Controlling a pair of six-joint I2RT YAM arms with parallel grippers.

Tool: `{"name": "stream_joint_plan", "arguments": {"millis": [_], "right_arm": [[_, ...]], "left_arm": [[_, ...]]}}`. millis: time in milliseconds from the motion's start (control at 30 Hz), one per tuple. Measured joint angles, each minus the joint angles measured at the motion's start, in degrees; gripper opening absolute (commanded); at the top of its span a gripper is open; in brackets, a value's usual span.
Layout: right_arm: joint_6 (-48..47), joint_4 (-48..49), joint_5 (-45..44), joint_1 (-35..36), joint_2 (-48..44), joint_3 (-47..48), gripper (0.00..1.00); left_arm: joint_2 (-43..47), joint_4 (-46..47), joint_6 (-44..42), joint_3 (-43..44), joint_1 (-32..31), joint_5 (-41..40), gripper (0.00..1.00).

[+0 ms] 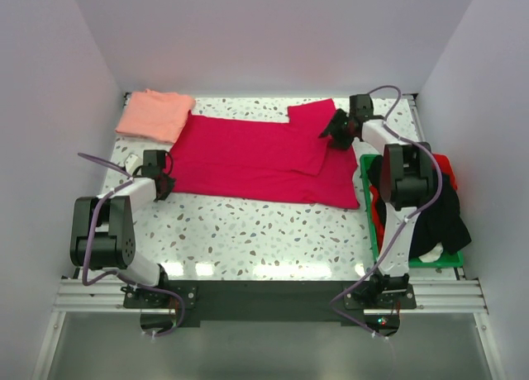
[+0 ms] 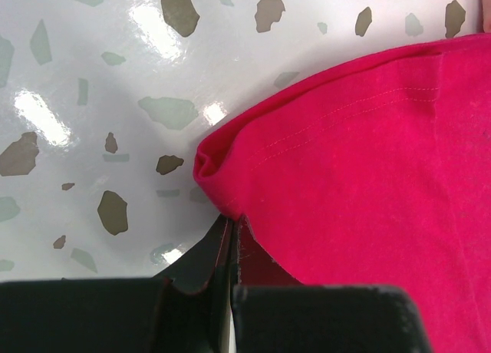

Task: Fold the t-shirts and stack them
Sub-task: Fold the tshirt

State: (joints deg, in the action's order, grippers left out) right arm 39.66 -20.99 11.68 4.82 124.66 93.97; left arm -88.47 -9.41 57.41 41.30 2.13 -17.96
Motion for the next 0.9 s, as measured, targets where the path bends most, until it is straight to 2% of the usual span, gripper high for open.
{"name": "stream_joint_plan", "arguments": {"millis": [267,533,700,900], "right_arm": [[-0.5,1.7,1.0,-0.3,-5.2,-4.0,0.62],[-1.7,4.8,1.2,0.0,-13.2,-16.9,0.64],[-1.8,6.9,1.3,1.3,-13.7,-22.8,0.62],[-1.8,10.2,1.2,3.9,-14.0,-24.6,0.56]], "left_arm": [[0.0,0.0,-0.1,0.0,0.0,0.1,0.0],[0.0,0.0,-0.2,0.0,0.1,0.4,0.0],[0.0,0.0,-0.2,0.0,0.1,0.5,0.0],[0.0,0.0,-0.2,0.0,0.1,0.8,0.0]]}}
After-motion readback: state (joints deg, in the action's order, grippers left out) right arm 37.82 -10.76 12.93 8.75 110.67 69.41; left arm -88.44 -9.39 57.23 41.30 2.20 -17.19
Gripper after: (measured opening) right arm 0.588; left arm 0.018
